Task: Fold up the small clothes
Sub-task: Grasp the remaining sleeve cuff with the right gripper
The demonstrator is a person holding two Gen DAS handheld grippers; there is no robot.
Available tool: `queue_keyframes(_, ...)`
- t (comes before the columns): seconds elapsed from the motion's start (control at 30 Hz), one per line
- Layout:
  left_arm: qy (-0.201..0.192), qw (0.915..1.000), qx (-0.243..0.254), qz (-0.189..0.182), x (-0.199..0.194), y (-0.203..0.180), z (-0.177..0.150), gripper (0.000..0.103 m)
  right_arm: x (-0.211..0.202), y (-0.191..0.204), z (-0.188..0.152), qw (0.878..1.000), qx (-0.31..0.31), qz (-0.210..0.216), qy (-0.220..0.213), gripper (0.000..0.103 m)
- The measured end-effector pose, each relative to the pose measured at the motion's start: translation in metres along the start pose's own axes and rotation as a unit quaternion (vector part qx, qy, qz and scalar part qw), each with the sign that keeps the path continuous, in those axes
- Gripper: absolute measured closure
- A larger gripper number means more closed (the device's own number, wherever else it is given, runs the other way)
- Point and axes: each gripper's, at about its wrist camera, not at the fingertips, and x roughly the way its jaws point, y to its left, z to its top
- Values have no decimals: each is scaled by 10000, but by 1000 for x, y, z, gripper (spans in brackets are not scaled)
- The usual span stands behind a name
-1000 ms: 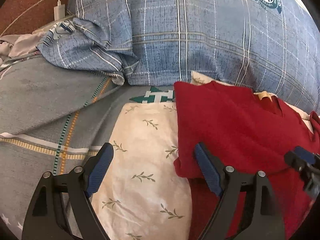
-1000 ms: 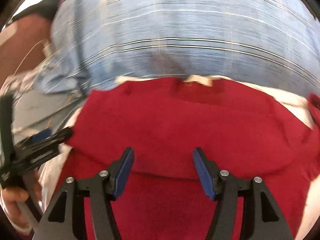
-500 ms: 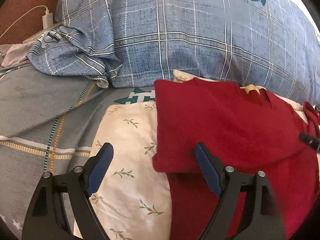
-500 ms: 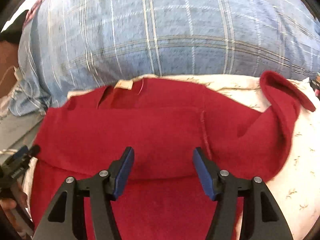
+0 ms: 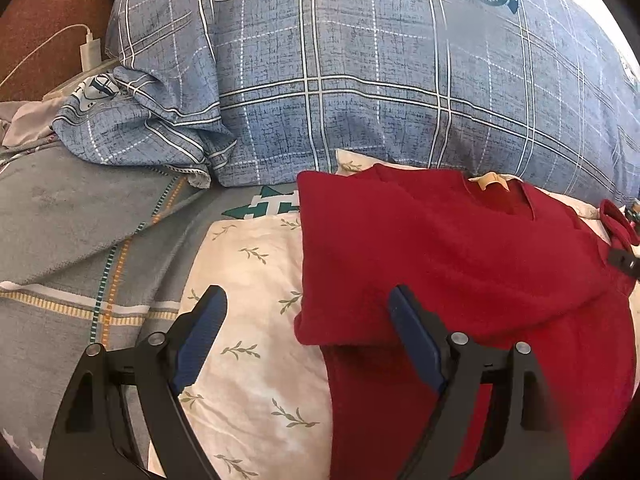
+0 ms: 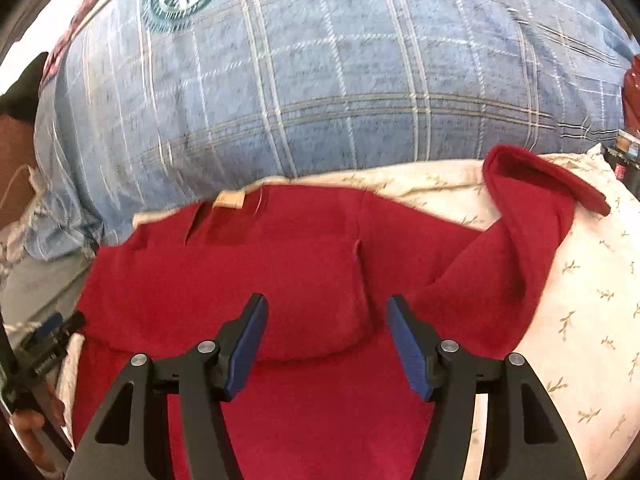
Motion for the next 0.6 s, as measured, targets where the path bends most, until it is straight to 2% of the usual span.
queue_keyframes(0.07, 17, 10000, -33, -7, 1, 1, 0, 19, -3, -16, 9, 9997, 228, 8, -93, 32)
queue_keyframes(0.27, 44, 10000, -85, -14, 1, 2, -1, 19, -7, -102, 50, 9903, 1336, -175, -331, 31)
queue_keyframes(0.43, 57, 10000, 24, 11, 3, -3, -2, 19, 4, -180, 72, 9685, 2458, -196, -361, 27)
queue_keyframes(0.5, 70, 10000, 8, -3, 4, -2, -2, 19, 11, -192, 75, 9625, 2682, -42, -412, 27)
queue_keyframes(0.6, 88, 9999, -38, -37, 6, 0, -2, 19, 31, -197, 83, 9608, 2745, 204, -331, 27)
